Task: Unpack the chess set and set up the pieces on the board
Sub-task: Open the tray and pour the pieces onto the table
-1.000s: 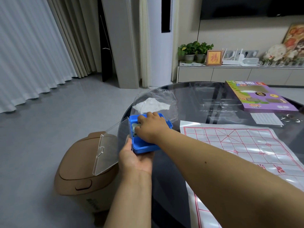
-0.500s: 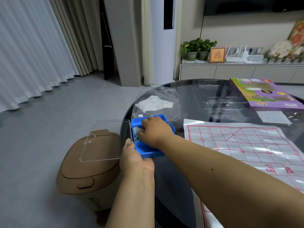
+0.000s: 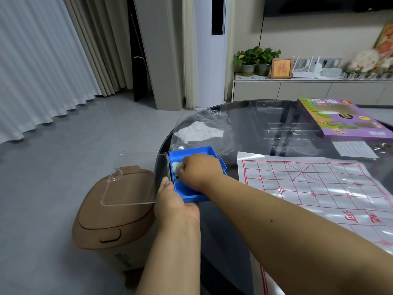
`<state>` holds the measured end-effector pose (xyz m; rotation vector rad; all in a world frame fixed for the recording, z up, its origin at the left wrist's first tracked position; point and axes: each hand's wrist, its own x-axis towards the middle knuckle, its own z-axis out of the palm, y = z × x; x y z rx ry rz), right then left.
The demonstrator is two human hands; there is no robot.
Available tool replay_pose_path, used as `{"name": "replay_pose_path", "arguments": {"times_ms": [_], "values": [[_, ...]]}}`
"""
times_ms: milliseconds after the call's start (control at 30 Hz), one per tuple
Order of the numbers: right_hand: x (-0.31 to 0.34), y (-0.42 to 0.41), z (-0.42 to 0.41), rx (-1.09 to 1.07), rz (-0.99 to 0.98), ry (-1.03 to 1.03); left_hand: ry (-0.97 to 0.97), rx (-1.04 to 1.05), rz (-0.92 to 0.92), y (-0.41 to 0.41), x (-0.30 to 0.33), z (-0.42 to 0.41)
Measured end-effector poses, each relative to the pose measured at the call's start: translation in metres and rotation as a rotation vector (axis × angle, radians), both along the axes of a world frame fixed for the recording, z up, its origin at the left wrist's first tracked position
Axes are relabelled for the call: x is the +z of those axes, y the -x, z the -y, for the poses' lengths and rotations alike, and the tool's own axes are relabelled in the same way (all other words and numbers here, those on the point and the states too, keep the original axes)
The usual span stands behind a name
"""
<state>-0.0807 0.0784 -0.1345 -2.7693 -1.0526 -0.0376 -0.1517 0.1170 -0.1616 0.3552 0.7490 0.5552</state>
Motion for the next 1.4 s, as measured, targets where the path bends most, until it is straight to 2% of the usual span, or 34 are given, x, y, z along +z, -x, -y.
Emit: {"name": "replay_pose_path", "arguments": {"times_ms": [167,400,600,767,867,1000,1067,1133,1200,1300,1400], "values": [[-0.010,-0.004,-0.004,-0.040,-0.009,-0.058,0.003,0.016,0.007,-0.001,-0.001,0.001],[-0.003,-0.010,-0.006,-0.046,-0.171,-0.105,0.008,0.019,0.027,0.001,-0.001,0.001],[0.009,-0.019,-0.008,-0.087,-0.246,-0.241,0.009,-0.003,0.059,0.003,0.006,0.003],[0.018,-0.014,-0.005,-0.070,-0.206,-0.374,0.014,0.004,0.052,0.006,0.009,0.000],[0.031,-0.010,-0.003,-0.066,-0.089,-0.496,0.001,0.009,0.074,0.008,0.014,-0.004],[0.044,-0.013,0.013,-0.173,-0.026,-0.775,0.002,0.006,0.088,0.014,0.019,-0.015],[0.042,-0.017,0.025,-0.244,-0.004,-0.828,0.006,0.024,0.098,0.015,0.021,-0.024],[0.032,-0.023,0.034,-0.322,-0.016,-0.767,0.002,0.061,0.107,0.017,0.020,-0.033],[0.016,-0.025,0.038,-0.359,-0.038,-0.603,-0.008,0.092,0.135,0.018,0.018,-0.042],[-0.008,-0.019,0.038,-0.279,-0.087,-0.354,-0.033,0.157,0.186,0.020,0.016,-0.050],[-0.022,-0.011,0.036,-0.166,-0.012,-0.183,-0.059,0.209,0.195,0.022,0.019,-0.053]]}}
